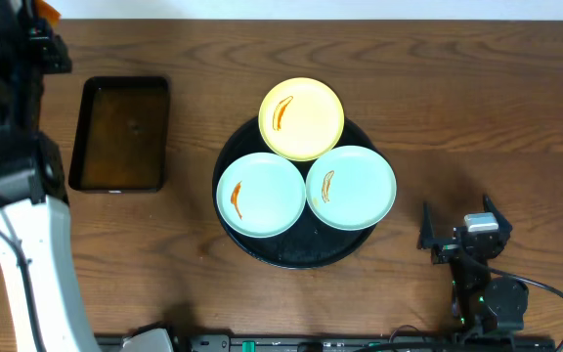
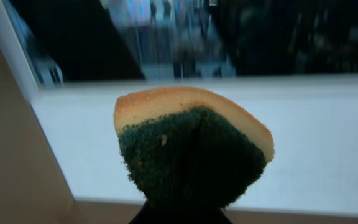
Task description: Clean dirty plates on tray and stack at the side
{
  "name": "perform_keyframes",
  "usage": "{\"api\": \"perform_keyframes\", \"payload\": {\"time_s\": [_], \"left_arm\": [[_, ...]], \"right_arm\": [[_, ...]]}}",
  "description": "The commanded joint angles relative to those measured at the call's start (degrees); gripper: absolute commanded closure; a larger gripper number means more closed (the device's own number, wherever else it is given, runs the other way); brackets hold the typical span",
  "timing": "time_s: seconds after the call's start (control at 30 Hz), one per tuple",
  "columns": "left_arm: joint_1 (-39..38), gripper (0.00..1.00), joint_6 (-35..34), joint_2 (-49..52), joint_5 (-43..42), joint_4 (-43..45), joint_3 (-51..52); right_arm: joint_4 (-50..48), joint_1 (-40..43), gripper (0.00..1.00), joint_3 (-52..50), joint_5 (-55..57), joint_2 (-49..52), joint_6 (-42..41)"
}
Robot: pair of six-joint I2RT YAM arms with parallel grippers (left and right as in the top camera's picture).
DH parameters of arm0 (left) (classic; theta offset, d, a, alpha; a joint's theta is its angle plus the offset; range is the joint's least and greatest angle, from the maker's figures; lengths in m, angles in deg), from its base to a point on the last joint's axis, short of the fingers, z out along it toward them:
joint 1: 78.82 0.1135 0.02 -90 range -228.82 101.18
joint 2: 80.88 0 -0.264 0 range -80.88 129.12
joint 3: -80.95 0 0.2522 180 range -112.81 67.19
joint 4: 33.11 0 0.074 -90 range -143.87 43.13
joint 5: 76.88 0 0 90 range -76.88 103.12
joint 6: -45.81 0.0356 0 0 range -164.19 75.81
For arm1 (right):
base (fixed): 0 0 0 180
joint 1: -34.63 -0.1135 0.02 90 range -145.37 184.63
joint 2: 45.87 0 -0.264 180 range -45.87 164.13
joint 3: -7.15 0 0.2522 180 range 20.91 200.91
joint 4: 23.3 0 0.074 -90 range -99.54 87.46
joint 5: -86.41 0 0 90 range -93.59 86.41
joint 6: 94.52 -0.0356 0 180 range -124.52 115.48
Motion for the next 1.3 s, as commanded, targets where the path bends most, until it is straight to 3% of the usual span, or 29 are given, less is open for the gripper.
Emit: {"api": "perform_keyframes", "payload": {"time_s": [0.0, 0.37, 1.27], "left_arm": [[0.28, 0.93, 0.39, 6.12, -0.7, -2.47, 0.81], [0.28, 0.93, 0.39, 29.46, -0.52, -12.22, 0.83], [0.28, 0.93, 0.39, 29.46, -0.48, -18.53, 1.18]], "right_arm": [[0.24, 0.46, 0.01, -0.09, 0.13, -0.31, 0.66], [0.24, 0.46, 0.01, -0.09, 0.13, -0.31, 0.66], [0.24, 0.46, 0.01, -0.09, 0.13, -0.31, 0.66]]}}
